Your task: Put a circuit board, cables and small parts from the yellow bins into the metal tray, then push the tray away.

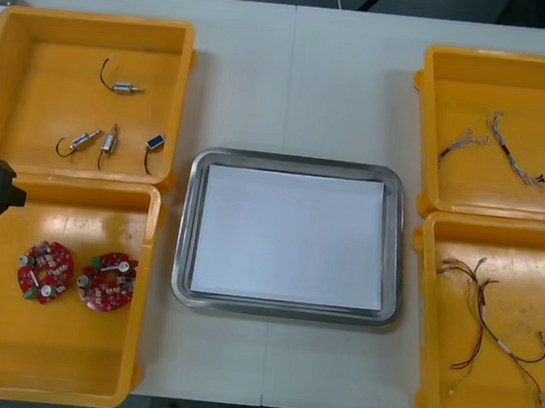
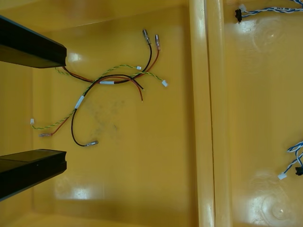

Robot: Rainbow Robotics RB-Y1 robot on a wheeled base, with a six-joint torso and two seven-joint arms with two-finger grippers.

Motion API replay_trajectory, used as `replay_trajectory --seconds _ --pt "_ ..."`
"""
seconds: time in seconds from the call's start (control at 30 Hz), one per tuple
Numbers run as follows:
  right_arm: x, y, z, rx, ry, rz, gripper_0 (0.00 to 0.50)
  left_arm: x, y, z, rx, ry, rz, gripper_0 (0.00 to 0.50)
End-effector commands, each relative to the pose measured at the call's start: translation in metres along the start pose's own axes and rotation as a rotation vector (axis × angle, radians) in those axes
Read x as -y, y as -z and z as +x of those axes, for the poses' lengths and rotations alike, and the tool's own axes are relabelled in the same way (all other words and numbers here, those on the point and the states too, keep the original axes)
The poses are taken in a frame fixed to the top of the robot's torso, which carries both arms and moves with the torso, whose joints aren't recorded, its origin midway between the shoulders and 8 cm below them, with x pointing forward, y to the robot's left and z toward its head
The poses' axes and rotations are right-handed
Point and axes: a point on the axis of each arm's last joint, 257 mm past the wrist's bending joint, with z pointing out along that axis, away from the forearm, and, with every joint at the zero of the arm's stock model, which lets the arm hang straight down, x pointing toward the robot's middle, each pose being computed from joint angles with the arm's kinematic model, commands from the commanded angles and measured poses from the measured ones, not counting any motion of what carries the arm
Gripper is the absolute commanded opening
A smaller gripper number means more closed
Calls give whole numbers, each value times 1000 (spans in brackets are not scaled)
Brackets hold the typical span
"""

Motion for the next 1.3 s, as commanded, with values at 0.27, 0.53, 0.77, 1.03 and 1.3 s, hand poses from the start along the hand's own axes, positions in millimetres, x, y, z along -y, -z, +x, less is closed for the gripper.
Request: replay_trajectory --seconds 0.27,0.53,0.77,1.03,1.3 --pt "-9 18 -13 54 114 27 500 6 -7 20 -37 -53 25 500" --pt "-6 13 0 19 131 23 500 9 -7 18 -35 -58 34 500" --pt "2 4 29 -49 150 31 500 6 -7 24 -56 -165 32 500" --pt "18 -3 47 -60 246 40 500 -1 -12 40 -101 -343 20 500" --pt "26 -15 58 -34 403 35 500 -2 -17 53 -112 -494 50 500"
